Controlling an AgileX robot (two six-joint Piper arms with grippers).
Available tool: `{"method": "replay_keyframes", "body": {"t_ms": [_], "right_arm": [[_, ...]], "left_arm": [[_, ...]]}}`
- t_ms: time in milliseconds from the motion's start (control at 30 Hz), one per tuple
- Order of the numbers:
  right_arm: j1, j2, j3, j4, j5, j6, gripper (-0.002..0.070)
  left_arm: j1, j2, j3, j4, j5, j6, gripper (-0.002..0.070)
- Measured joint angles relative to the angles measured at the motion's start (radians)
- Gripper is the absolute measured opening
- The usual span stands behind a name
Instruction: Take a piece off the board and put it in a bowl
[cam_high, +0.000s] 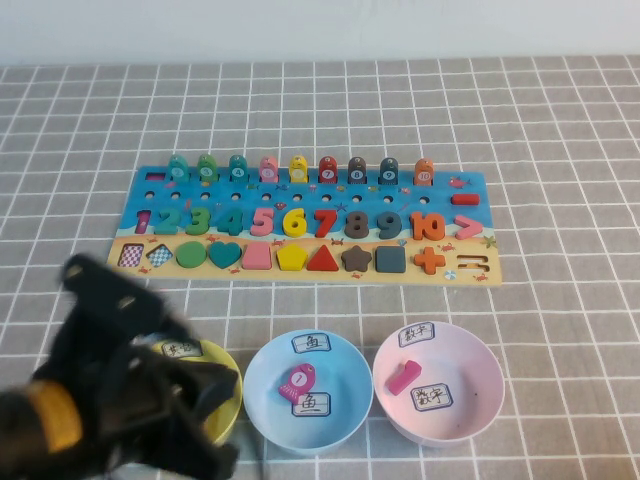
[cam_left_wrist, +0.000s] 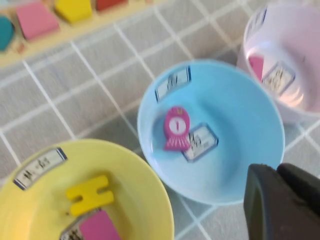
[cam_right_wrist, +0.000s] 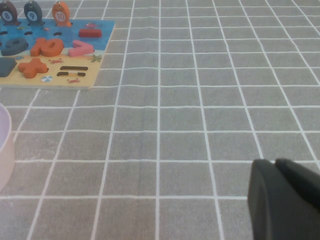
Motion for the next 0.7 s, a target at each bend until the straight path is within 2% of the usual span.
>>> {"method": "replay_keyframes", "body": {"t_ms": [267, 700], "right_arm": [[0.000, 0.000, 0.000, 0.000, 0.000, 0.000, -0.0017], [0.000, 0.000, 0.000, 0.000, 0.000, 0.000, -0.0017]], "left_arm": [[0.000, -0.283, 0.283, 0.000, -0.308, -0.051, 0.0000], [0.000, -0.344, 0.375, 0.008, -0.412, 0.001, -0.0001]]}}
